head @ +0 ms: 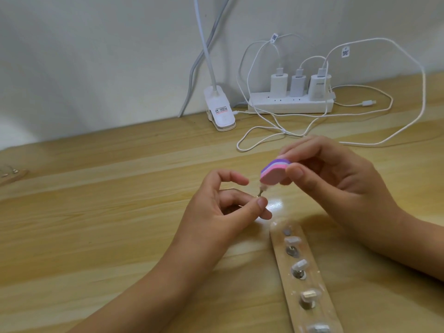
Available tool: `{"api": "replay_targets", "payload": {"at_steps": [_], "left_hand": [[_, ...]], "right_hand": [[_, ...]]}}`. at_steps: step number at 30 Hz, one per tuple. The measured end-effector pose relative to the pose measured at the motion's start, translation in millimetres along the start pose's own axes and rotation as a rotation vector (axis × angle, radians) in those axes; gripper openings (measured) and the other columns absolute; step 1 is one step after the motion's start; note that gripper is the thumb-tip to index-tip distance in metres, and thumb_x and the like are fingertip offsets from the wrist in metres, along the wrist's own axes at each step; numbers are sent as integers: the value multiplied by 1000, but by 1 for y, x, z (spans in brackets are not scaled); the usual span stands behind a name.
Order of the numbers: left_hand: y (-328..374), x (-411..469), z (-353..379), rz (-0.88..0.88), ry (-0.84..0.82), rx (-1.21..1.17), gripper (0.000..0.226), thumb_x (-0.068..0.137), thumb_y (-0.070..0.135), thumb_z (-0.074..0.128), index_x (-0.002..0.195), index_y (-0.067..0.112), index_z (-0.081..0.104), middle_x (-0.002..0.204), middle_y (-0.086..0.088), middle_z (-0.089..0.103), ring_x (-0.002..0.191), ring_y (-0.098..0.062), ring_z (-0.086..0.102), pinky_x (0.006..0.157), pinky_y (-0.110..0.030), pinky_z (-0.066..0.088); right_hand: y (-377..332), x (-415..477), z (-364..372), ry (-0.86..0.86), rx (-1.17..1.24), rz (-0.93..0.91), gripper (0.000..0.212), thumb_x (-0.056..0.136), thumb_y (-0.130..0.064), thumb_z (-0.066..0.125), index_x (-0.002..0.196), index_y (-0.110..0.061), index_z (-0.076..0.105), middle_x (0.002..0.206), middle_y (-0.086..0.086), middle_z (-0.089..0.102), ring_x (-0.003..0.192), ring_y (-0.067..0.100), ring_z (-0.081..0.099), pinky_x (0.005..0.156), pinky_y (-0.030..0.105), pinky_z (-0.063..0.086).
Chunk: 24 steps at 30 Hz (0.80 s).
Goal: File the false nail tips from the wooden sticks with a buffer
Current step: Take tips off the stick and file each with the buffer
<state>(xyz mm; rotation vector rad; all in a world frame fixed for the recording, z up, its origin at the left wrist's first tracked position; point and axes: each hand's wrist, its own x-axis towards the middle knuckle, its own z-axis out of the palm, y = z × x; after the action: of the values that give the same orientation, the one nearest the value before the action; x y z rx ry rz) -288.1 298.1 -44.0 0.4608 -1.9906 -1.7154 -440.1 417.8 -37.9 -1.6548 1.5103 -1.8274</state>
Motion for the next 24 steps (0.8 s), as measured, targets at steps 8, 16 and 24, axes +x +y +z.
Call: {"api": "replay_targets", "payload": {"at_steps": [8,16,24], "left_hand": [[-1,0,0,-3,-25,19,26,76,29,72,87,38,50,75,-2,75,70,-18,66,69,-22,47],[0,-1,0,3,-18,32,24,77,29,71,86,36,50,73,-2,75,70,-21,63,68,-25,45],[2,0,1,8,13,42,7,77,31,69,83,32,65,70,-1,74,71,-11,67,80,-35,48]], "right_hand": [[-2,0,1,-72,-94,-33,20,92,-35,58,101,-17,62,99,-6,65,95,9,67,84,17,51],[1,0,2,-63,-141,-42,14,89,-25,61,98,-13,64,96,-2,66,93,12,67,82,19,52],[0,0,0,-41,-150,-135,15,93,-27,61,101,-14,60,105,5,60,99,18,64,87,23,51]]}}
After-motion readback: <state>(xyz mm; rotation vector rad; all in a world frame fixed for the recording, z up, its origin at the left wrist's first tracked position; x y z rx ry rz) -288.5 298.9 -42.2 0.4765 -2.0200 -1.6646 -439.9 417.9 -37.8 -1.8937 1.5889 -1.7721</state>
